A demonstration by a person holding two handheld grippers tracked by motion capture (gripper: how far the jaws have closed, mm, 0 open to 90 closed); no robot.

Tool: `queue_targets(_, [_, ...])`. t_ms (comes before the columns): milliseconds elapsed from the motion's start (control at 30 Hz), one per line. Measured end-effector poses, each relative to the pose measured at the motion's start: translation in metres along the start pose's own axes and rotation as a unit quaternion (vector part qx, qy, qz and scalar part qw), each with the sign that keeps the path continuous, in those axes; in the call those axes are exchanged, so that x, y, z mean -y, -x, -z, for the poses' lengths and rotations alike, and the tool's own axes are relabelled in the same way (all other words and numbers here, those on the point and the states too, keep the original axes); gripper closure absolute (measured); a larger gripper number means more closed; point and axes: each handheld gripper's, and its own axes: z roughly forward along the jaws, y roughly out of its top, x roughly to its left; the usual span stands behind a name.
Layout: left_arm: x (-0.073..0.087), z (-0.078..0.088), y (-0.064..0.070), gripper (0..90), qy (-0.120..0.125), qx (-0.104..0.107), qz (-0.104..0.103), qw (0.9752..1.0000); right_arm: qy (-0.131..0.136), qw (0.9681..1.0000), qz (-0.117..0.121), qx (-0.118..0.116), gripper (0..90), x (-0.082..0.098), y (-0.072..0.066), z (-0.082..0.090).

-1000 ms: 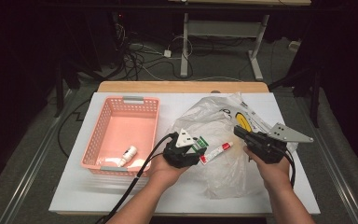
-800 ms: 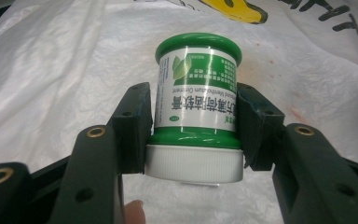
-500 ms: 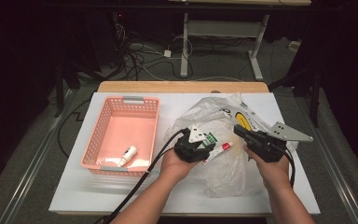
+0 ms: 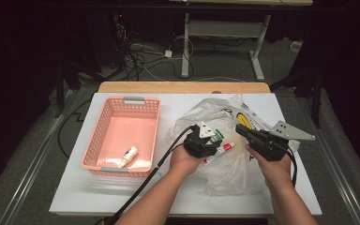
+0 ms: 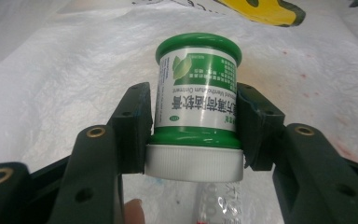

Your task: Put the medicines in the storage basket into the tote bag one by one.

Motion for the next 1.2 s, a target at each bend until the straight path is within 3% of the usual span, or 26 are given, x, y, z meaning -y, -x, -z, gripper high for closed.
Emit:
queue_targets(267, [0.004, -0.021, -0.004, 49.2, -0.019, -0.008, -0.003, 0.9998, 0.0, 1.0, 0.002, 0.004, 90.0, 0.0, 0.001, 0.001])
queue_targets(733, [0.007, -0.039, -0.008, 49.1, -0.046, -0.02, 0.01, 0.9987, -0.008, 0.9999, 0.0, 0.006, 90.0, 0.004, 0.002, -0.002])
queue_targets(967, [0.008, -0.04, -0.009, 48.6, -0.048, -0.017, 0.019, 0.9985, -0.008, 0.9999, 0.002, 0.007, 90.0, 0.005, 0.003, -0.001])
queue_targets(1200, [0.002, -0.028, -0.004, 41.3, -0.028, -0.007, 0.02, 0.9994, -0.011, 0.9999, 0.001, 0.008, 90.0, 0.005, 0.002, -0.002])
